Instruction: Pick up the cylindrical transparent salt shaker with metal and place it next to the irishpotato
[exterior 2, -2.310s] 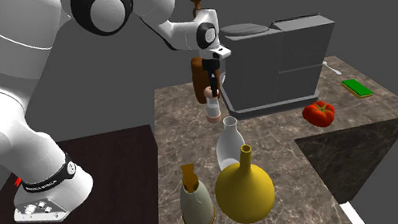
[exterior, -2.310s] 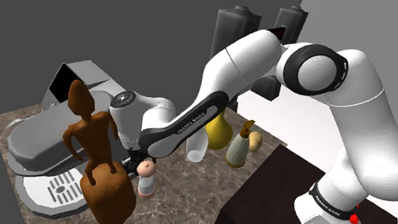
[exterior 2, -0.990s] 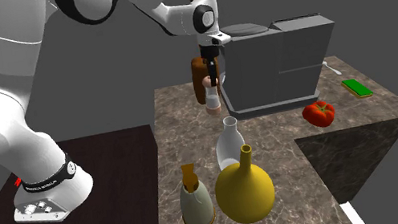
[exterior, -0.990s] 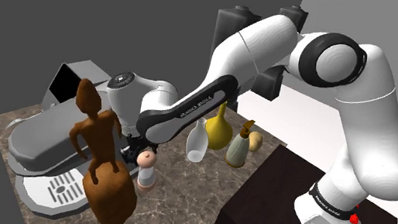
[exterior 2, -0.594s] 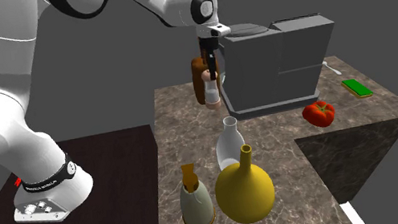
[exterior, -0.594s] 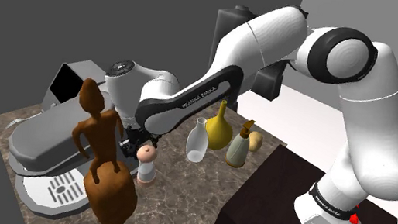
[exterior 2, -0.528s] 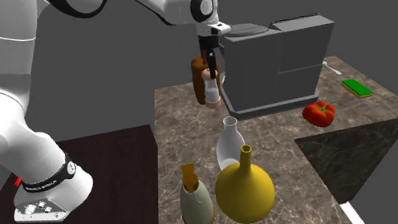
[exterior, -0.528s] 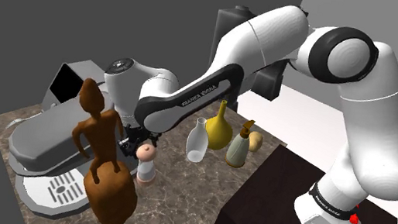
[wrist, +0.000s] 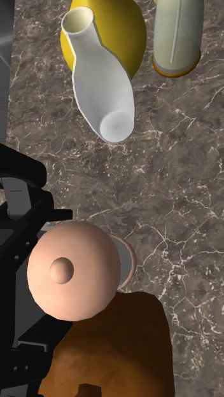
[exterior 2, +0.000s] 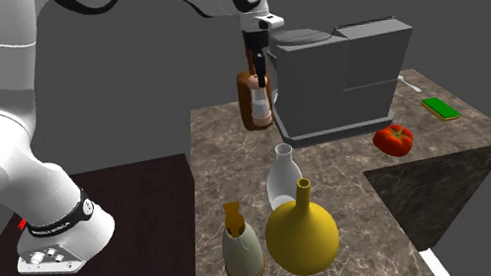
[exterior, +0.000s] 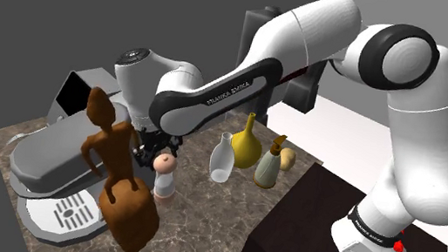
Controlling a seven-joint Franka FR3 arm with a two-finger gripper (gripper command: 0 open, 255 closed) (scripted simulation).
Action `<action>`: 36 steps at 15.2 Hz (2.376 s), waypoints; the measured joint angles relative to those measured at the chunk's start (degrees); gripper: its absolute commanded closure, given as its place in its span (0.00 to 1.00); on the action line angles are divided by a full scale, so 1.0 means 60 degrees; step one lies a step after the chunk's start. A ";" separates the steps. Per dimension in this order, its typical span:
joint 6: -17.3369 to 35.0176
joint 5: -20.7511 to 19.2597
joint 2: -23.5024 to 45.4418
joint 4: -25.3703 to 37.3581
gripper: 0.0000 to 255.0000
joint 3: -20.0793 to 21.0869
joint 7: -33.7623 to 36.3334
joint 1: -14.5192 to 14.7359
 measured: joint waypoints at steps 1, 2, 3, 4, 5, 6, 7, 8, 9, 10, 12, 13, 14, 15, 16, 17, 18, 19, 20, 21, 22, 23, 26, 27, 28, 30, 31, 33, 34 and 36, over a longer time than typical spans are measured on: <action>-0.0073 0.0031 -0.0063 0.0012 1.00 0.0015 -0.0034 -0.0020; -0.0214 0.0061 -0.0105 0.0104 1.00 0.0027 -0.0074 -0.0022; -0.0314 0.0092 -0.0159 0.0151 1.00 0.0046 -0.0081 -0.0016; -0.0419 0.0131 -0.0231 0.0190 1.00 0.0072 -0.0111 -0.0022; -0.0535 0.0153 -0.0252 0.0292 1.00 0.0083 -0.0135 -0.0012; -0.0634 0.0170 -0.0267 0.0384 1.00 0.0091 -0.0164 -0.0007; -0.0741 0.0208 -0.0342 0.0420 1.00 0.0109 -0.0200 -0.0023; -0.0833 0.0237 -0.0398 0.0460 1.00 0.0129 -0.0206 -0.0017; -0.0906 0.0256 -0.0429 0.0512 1.00 0.0138 -0.0236 -0.0023; -0.0987 0.0285 -0.0484 0.0545 1.00 0.0148 -0.0274 -0.0043; -0.1201 0.0344 -0.0592 0.0663 1.00 0.0180 -0.0318 -0.0043; -0.1332 0.0357 -0.0596 0.0794 1.00 0.0190 -0.0334 -0.0020; -0.1452 0.0374 -0.0609 0.0901 1.00 0.0201 -0.0348 -0.0001; -0.1552 0.0409 -0.0683 0.0937 1.00 0.0218 -0.0381 -0.0015; -0.1663 0.0432 -0.0719 0.1023 1.00 0.0224 -0.0423 -0.0024; -0.1767 0.0459 -0.0776 0.1076 1.00 0.0236 -0.0452 -0.0033; -0.1855 0.0472 -0.0796 0.1149 1.00 0.0243 -0.0470 -0.0027; -0.1945 0.0503 -0.0865 0.1176 1.00 0.0256 -0.0498 -0.0040; -0.2028 0.0524 -0.0907 0.1225 1.00 0.0265 -0.0522 -0.0047; -0.2180 0.0525 -0.0881 0.1402 1.00 0.0271 -0.0529 -0.0007; -0.2310 0.0533 -0.0879 0.1543 1.00 0.0274 -0.0565 0.0004; -0.2424 0.0545 -0.0893 0.1644 1.00 0.0279 -0.0584 0.0015; -0.2024 0.0819 -0.1716 0.0525 1.00 0.0324 -0.0852 -0.0455; -0.1880 0.0945 -0.2074 0.0067 1.00 0.0337 -0.0975 -0.0639; -0.1738 0.1082 -0.2442 -0.0378 1.00 0.0331 -0.1157 -0.0847; -0.1350 0.1365 -0.3207 -0.1410 1.00 0.0297 -0.1506 -0.1236; -0.1182 0.1472 -0.3496 -0.1796 1.00 0.0264 -0.1673 -0.1382; -0.0884 0.1741 -0.4191 -0.2638 1.00 0.0144 -0.2151 -0.1730; -0.0747 0.1878 -0.4547 -0.3051 1.00 0.0068 -0.2405 -0.1886; -0.0520 0.2134 -0.5221 -0.3818 1.00 -0.0082 -0.2854 -0.2118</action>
